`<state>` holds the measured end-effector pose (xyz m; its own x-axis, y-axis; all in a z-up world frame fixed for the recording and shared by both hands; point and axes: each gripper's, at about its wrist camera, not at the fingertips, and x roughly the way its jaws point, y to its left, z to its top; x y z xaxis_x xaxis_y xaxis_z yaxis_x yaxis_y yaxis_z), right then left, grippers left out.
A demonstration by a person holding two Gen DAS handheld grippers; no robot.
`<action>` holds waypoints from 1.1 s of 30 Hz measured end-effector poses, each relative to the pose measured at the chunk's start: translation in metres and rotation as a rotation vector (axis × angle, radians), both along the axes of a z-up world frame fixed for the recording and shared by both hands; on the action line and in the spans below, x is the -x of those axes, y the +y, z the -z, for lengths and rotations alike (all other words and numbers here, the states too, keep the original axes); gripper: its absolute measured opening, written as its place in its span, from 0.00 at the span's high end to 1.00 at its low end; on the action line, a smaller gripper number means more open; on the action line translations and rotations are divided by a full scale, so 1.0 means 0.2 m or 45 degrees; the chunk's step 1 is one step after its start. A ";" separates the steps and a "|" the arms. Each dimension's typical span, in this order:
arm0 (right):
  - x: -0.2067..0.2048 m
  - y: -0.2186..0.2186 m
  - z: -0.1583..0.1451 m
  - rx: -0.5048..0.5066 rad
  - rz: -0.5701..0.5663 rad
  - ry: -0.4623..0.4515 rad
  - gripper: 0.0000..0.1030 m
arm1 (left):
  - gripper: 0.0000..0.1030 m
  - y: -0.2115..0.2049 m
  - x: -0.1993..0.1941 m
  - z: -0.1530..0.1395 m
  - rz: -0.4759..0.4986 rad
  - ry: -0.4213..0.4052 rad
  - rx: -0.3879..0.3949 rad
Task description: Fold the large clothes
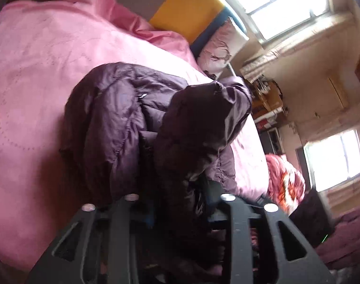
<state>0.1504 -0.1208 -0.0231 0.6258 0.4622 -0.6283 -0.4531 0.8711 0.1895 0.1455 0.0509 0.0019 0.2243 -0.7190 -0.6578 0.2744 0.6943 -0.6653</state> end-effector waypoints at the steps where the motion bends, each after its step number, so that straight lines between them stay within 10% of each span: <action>1: 0.00 0.06 0.02 0.065 0.000 -0.021 0.39 | 0.43 0.02 -0.01 -0.01 -0.051 0.001 -0.023; 8: 0.00 0.37 0.19 0.316 -0.081 -0.167 0.39 | 0.37 0.02 0.06 0.02 -0.284 -0.069 -0.291; 14: -0.15 0.00 0.01 -0.018 -0.307 0.054 0.21 | 0.41 0.03 0.14 0.15 -0.377 -0.098 -0.260; 22: -0.77 -0.36 -0.25 -0.314 0.094 0.118 0.18 | 0.41 -0.04 0.22 0.10 -0.413 -0.255 -0.363; 29: -1.19 0.03 -0.13 0.094 0.034 0.281 0.22 | 0.45 -0.10 0.29 0.10 -0.410 -0.442 -0.531; 33: -1.14 0.27 0.25 0.203 0.081 0.331 0.20 | 0.47 -0.11 0.30 0.16 -0.435 -0.503 -0.598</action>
